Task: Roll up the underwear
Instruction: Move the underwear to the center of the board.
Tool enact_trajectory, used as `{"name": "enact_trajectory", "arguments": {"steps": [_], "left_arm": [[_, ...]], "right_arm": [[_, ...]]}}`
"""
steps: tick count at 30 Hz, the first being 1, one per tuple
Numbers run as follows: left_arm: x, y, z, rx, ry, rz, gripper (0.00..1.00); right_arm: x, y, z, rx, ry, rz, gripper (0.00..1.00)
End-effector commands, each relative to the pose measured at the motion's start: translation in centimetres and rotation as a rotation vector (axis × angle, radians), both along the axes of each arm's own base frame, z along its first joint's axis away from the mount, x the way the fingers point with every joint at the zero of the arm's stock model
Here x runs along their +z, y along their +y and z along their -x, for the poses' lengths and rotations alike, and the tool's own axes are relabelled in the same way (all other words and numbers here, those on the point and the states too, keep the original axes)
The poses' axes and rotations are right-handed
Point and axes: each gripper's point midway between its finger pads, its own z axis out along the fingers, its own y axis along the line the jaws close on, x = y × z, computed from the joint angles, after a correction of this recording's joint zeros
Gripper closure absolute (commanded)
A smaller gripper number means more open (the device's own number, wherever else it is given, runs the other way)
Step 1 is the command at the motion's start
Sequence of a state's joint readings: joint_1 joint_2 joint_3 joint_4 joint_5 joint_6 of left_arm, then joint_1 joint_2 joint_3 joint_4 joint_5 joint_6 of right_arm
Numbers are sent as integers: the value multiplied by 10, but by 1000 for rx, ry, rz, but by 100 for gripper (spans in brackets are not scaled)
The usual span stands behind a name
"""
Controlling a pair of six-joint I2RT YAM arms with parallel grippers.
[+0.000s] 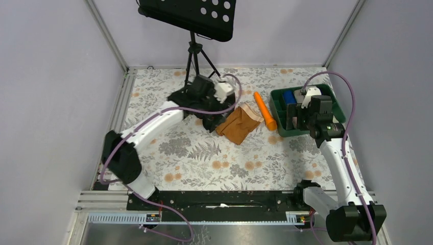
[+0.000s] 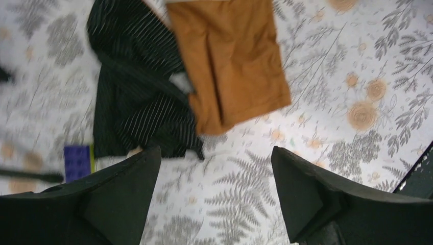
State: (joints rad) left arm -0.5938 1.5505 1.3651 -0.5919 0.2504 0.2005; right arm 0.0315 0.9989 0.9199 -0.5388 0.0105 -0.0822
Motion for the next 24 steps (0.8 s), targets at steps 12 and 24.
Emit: {"name": "enact_trajectory", "arguments": {"steps": [12, 24], "left_arm": [[-13, -173, -75, 1, -44, 101, 43], [-82, -208, -101, 53, -35, 43, 59]], "right_arm": [[18, 6, 1, 71, -47, -1, 0], [16, -10, 2, -14, -41, -10, 0]]}}
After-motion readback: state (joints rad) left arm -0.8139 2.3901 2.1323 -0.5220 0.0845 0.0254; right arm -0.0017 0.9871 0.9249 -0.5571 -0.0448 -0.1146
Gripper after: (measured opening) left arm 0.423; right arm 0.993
